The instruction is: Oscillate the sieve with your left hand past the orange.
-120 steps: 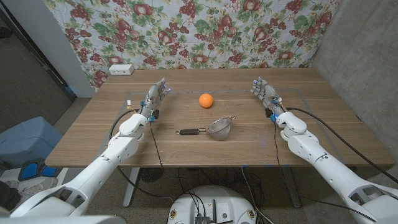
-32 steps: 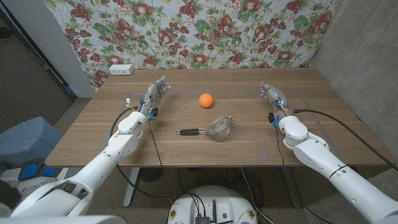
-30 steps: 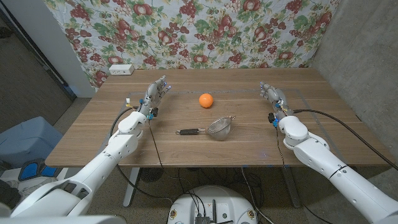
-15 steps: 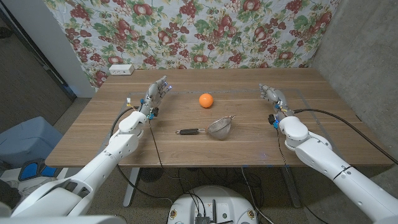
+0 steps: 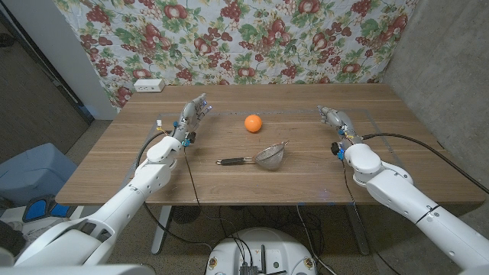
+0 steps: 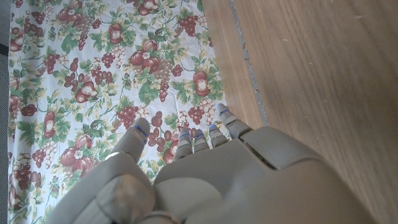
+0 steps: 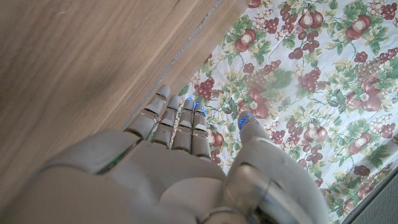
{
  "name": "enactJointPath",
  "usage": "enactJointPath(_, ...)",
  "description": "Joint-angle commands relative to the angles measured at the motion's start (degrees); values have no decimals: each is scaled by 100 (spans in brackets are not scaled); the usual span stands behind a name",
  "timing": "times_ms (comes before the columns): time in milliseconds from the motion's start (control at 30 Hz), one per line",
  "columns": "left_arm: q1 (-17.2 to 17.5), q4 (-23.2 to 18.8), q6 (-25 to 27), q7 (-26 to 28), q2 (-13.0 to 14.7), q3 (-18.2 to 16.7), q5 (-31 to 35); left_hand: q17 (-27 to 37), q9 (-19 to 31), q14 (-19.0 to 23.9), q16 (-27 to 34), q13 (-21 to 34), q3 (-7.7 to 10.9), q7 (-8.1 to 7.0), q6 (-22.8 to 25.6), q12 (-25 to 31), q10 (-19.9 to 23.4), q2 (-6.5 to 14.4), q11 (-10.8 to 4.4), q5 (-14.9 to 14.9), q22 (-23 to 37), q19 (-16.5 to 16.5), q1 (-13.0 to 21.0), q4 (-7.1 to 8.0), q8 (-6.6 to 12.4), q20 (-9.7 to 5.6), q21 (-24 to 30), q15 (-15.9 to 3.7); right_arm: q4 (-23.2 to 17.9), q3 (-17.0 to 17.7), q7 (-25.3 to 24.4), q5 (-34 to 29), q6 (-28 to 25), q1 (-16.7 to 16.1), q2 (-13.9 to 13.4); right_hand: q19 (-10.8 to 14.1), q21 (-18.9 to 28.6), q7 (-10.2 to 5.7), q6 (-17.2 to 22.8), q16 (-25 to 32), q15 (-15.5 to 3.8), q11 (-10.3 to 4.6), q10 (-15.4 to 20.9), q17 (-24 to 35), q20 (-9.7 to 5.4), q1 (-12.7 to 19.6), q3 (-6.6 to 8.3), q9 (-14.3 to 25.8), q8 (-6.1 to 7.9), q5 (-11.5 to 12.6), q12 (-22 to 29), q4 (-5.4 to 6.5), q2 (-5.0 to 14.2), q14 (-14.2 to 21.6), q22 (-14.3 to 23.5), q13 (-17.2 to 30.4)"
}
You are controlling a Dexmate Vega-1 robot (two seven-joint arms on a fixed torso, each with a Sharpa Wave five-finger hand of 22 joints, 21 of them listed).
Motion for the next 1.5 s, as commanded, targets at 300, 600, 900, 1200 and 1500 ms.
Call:
enactJointPath(300,82,-141,16,50,28,3,19,23,29,34,12,32,-10,-12,38,10,25,175,-4,-23,25,30,63,-56,3,17,-9,-64,-598,85,-210,-184,-592,-276,-295,42,29,-2,74,43,-23,-6,79,24,3,13,30,32,25,29,40,-36,34,85,27,40)
enactJointPath(600,116,-189,17,59,47,4,25,24,29,37,13,33,-18,-8,40,6,20,178,-9,-24,25,31,64,-66,1,17,-15,-67,-764,105,-266,-231,-782,-362,-345,53,32,-5,104,51,-39,-11,101,33,-13,14,39,33,26,33,42,-43,36,102,27,44)
enactJointPath(900,141,-214,-1,50,67,-10,18,24,29,32,10,33,-25,-9,41,5,24,183,-4,-24,26,33,65,-76,-2,19,-20,-66,-961,98,-307,-265,-1077,-405,-405,55,31,-15,119,58,-52,-33,110,40,-16,17,49,34,24,37,40,-49,39,113,27,47)
enactJointPath(1200,134,-159,-42,-29,62,-20,-17,25,29,37,11,33,-30,-8,37,4,25,185,2,-24,26,36,66,-84,-6,19,-24,-64,-1152,70,-355,-326,-1353,-418,-465,58,31,-23,130,64,-58,-43,132,47,-19,20,57,35,22,41,45,-53,45,123,28,50)
enactJointPath(1500,116,-109,-64,-99,68,-30,-43,25,30,27,7,33,-38,-3,38,1,22,190,-10,-25,27,37,67,-93,-8,21,-30,-63,-1352,12,-387,-401,-1636,-420,-525,60,31,-28,139,68,-70,-44,137,55,-20,23,67,36,17,44,41,-57,47,126,28,54)
